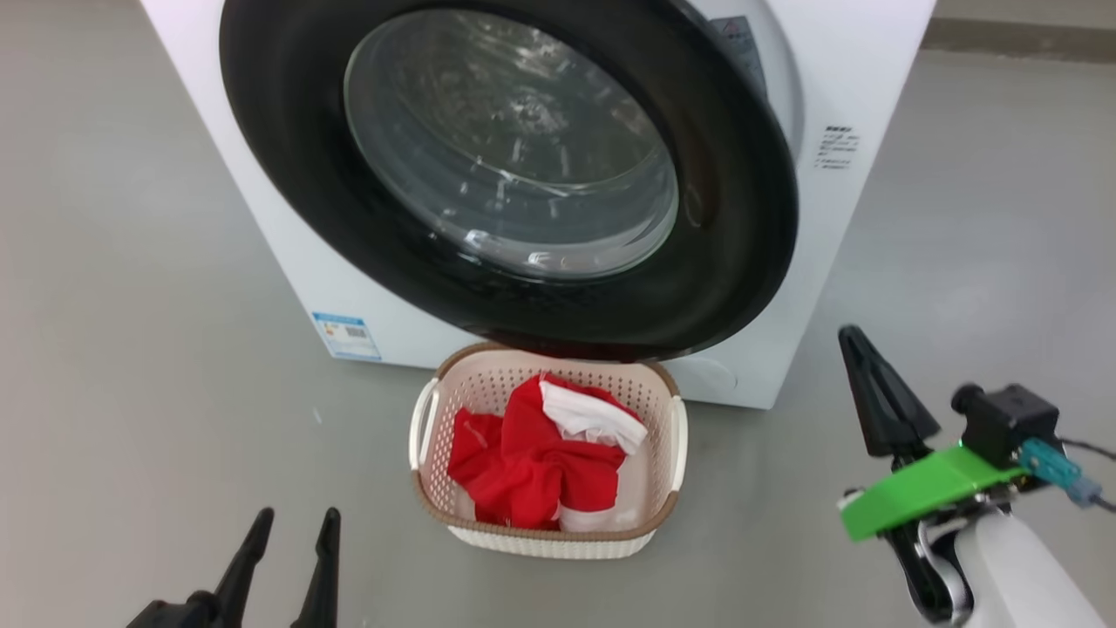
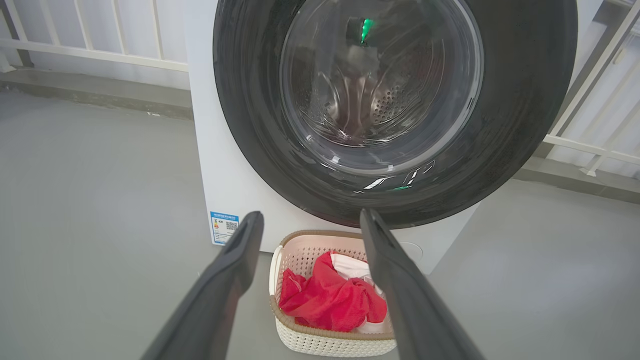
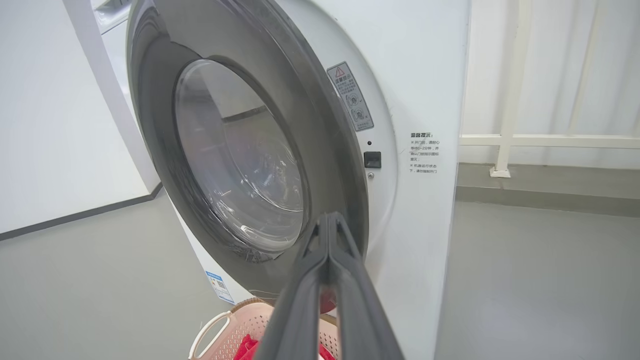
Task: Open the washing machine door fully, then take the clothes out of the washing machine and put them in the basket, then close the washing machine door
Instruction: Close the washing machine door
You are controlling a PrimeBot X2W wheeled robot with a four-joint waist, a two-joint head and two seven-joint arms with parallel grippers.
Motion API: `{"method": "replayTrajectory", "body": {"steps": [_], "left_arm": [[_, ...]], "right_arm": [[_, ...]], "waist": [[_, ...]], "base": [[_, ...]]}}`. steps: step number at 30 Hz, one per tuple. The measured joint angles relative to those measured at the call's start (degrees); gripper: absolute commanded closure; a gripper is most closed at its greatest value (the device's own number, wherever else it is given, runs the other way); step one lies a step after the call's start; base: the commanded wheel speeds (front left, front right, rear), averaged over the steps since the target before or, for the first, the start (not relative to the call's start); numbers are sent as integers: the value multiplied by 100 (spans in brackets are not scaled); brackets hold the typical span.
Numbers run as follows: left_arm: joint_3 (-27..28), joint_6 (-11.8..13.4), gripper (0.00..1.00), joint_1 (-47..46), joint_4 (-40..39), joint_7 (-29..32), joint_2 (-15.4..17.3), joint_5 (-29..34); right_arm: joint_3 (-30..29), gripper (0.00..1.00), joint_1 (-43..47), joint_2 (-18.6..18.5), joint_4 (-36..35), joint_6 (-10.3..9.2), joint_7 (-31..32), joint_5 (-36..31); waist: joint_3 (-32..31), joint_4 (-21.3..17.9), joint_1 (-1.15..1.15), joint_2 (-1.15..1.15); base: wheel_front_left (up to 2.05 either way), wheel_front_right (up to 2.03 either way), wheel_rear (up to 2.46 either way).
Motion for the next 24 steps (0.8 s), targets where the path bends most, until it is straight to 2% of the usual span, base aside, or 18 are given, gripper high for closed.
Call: {"method": "replayTrajectory", "body": {"steps": [17,24], "left_arm": [[-177,0,0,-744,-5,0,-125,-211],[-197,0,0,-868,-4,0,-200,-258]], "right_arm": [[182,100,-1543,-174,446,0,0,-4],[230,100,-1923,-237,621,0,0,-7]], "waist": [[882,316,0,0],[1161,459,0,0]], "base": [[0,0,0],[0,0,0]]}}
